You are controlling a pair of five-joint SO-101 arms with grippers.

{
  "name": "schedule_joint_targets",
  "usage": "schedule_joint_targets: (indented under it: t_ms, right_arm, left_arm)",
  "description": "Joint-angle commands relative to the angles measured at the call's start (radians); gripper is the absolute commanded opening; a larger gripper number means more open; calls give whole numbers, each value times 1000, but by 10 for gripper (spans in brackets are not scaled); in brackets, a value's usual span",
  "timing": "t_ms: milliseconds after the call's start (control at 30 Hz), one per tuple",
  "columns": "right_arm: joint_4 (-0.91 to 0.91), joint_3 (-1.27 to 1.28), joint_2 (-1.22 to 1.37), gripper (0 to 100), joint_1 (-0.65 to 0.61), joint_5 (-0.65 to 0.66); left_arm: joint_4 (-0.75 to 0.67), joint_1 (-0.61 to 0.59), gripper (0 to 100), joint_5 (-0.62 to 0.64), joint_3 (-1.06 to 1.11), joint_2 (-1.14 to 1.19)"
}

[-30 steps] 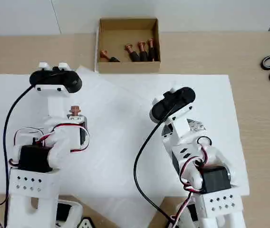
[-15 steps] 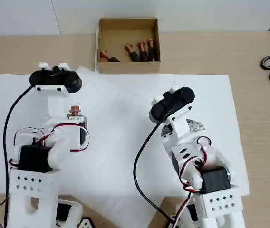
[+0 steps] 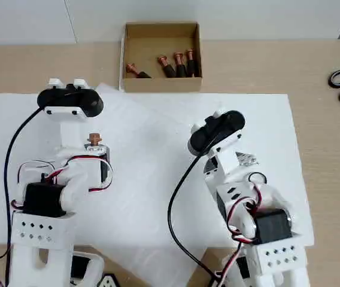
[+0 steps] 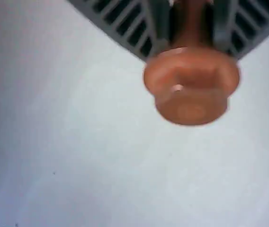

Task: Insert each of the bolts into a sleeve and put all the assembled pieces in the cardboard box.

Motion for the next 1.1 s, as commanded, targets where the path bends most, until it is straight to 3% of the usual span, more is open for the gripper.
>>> schedule_joint_targets:
  t_ms: [0, 367, 500, 700, 867, 1067]
  right_arm:
    - [27, -127, 4, 3, -4, 8]
    - [157, -434, 246, 3, -4, 6]
    - [148, -500, 305, 3, -8, 5]
    - [74, -505, 303, 3, -113, 2]
    - [12, -505, 303, 3, -147, -110]
    - [-1, -479, 303, 3, -157, -129]
  left_arm:
    - [-5, 2, 5, 3, -50, -25]
    - [-3, 3, 5, 3, -50, -25]
    - [-31, 2, 5, 5, -45, -20]
    - [-115, 2, 5, 11, -24, -23]
    - [-180, 6, 5, 137, -58, -25]
    - [-336, 8, 5, 235, -116, -23]
